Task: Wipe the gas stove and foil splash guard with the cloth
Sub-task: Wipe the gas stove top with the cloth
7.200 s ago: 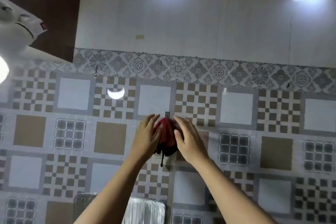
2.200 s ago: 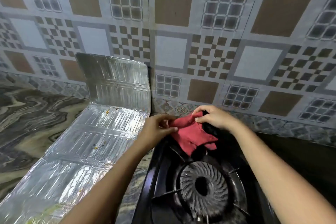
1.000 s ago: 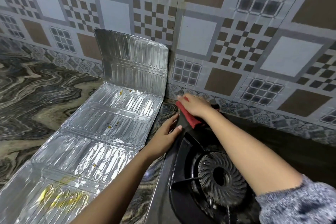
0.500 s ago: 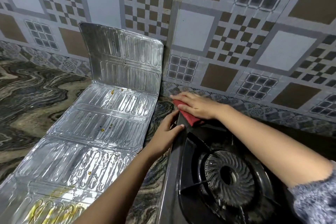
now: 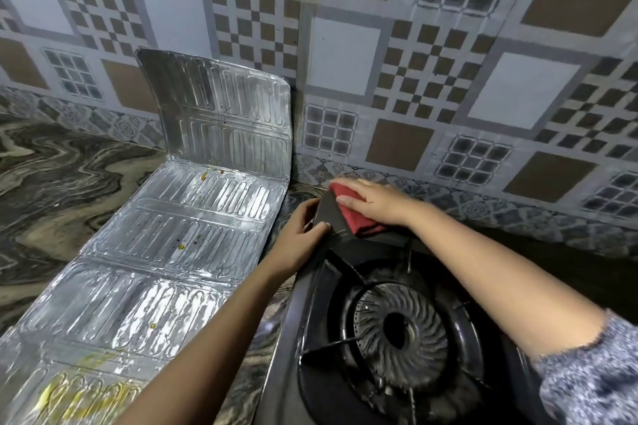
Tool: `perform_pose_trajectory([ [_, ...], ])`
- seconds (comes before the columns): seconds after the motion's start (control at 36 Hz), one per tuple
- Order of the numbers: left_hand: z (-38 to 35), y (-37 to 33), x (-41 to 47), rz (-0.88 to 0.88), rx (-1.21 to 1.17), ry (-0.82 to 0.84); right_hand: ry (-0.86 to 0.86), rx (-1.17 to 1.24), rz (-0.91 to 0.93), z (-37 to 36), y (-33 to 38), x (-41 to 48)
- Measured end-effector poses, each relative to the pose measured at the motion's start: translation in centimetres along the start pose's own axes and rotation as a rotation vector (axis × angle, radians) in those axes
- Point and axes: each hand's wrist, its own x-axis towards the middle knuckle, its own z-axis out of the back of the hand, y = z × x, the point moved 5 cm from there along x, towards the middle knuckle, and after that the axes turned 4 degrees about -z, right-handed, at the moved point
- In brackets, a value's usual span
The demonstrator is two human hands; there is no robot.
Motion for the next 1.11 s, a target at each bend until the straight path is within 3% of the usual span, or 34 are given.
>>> perform_pose_trajectory([
  [0.33, -0.2, -1.2, 2.8, 0.023, 0.328, 0.028, -0.086, -0.037, 0.028, 0.0, -4.2, -4.0],
  [0.58, -1.4, -2.5, 6.1, -0.148, 0.717, 0.172, -0.150, -0.002, -0.074, -0.1, -7.2, -6.7],
  [0.83, -6.0, -4.2, 7.1, -0.190, 0.855, 0.337, -0.170, 0.016, -0.166, -0.2, -9.7, -9.8],
  [1.11, -12.9, -5.2, 7.6, -0.110, 0.891, 0.505, -0.135, 0.026, -0.188, 0.0, -14.1, -13.3],
])
